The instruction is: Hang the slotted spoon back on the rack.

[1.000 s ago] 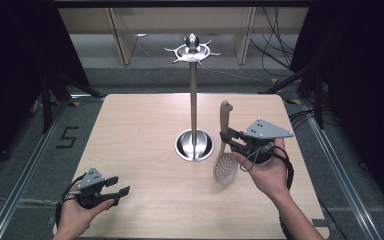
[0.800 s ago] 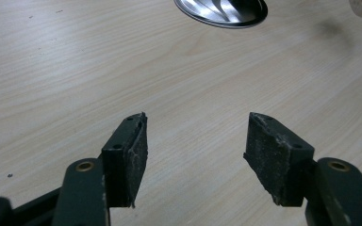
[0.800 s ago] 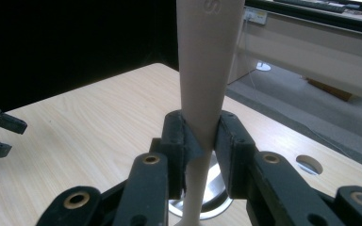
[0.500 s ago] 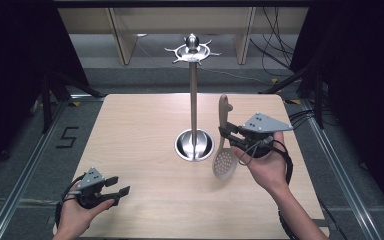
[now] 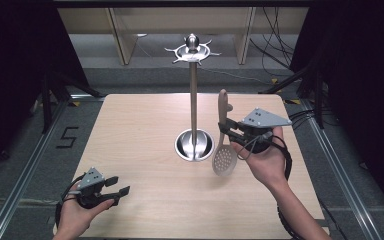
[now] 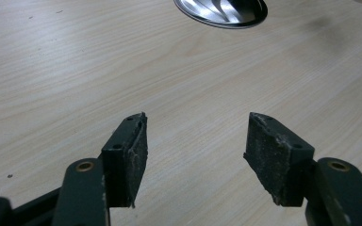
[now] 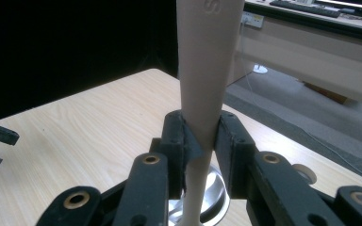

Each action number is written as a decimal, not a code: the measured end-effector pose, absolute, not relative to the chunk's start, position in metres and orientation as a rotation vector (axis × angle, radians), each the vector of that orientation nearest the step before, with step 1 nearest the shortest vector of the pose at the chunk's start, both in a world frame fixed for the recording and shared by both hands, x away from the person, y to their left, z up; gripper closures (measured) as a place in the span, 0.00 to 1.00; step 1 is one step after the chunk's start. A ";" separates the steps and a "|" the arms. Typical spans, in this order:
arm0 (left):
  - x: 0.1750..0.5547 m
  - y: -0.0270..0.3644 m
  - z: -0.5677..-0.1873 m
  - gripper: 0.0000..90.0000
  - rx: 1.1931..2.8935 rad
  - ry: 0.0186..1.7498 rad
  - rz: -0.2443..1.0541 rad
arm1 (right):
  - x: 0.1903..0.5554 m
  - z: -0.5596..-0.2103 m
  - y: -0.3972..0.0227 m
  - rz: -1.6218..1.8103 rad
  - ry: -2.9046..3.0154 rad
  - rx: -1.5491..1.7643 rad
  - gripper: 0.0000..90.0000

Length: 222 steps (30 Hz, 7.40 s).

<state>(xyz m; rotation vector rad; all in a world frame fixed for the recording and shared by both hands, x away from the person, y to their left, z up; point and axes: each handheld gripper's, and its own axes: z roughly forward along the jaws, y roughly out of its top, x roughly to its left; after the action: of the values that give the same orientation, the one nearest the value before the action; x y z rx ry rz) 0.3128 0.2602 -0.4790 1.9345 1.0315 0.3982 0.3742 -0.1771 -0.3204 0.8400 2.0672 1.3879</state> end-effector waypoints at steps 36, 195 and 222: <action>0.313 0.260 -0.479 0.43 1.930 1.032 0.396 | 0.388 -0.300 -0.166 1.367 2.052 0.841 0.83; 0.438 0.085 -0.256 0.56 1.738 0.646 0.436 | 0.329 -0.411 -0.224 1.229 2.060 1.190 0.57; 0.377 0.173 -0.353 0.34 1.904 0.701 0.565 | 0.328 -0.417 -0.238 1.188 2.098 1.211 0.52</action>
<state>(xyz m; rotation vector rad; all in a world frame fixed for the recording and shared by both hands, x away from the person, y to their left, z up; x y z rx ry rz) 0.3772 0.1728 -0.3527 1.9039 0.7010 0.5647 0.3283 -0.2377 -0.4171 1.2112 2.0977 1.1877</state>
